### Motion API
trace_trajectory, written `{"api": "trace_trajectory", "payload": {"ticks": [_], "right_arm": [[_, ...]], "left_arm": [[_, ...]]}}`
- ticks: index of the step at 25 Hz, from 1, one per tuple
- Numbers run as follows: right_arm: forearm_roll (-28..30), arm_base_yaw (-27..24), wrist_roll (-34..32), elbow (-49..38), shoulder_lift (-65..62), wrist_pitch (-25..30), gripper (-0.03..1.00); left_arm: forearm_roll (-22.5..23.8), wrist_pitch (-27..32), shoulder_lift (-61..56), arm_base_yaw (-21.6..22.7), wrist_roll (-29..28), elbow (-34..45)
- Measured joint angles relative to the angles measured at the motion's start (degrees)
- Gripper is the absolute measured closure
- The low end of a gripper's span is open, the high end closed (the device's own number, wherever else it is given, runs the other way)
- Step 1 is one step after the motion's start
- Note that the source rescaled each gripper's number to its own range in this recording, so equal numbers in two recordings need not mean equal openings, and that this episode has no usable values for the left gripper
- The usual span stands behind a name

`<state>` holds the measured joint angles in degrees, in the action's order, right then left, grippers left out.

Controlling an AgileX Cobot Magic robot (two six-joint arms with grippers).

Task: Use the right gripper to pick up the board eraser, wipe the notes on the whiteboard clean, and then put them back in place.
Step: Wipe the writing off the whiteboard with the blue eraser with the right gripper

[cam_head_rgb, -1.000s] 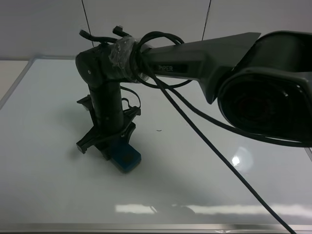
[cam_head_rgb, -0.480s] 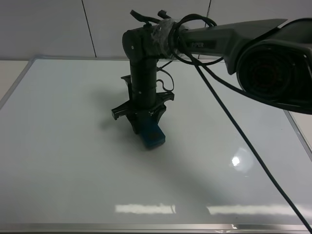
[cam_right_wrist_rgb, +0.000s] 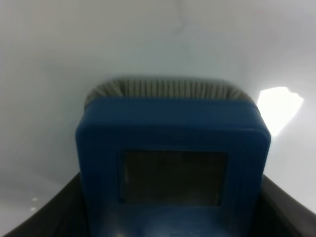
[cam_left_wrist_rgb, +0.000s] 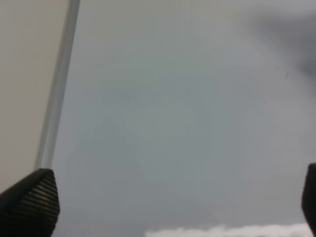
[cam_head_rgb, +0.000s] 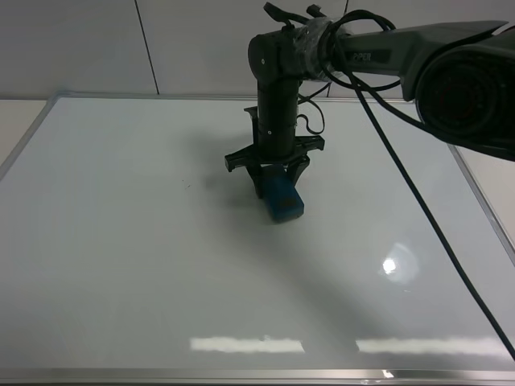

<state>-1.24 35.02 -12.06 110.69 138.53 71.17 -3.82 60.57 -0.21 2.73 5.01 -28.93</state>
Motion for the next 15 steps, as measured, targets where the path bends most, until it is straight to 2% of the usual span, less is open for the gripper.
{"api": "trace_trajectory", "payload": {"ticks": [3, 9, 15], "right_arm": [[1.2, 0.0, -0.2, -0.1, -0.1, 0.0, 0.96], [8.5, -0.2, -3.0, -0.1, -0.2, -0.1, 0.96], [9.4, 0.4, -3.1, 1.0, 0.0, -0.2, 0.96]], "left_arm": [[0.0, 0.0, 0.0, 0.0, 0.0, 0.0], [0.8, 0.0, 0.0, 0.0, -0.3, 0.0], [2.0, 0.0, 0.0, 0.0, -0.4, 0.0]]}}
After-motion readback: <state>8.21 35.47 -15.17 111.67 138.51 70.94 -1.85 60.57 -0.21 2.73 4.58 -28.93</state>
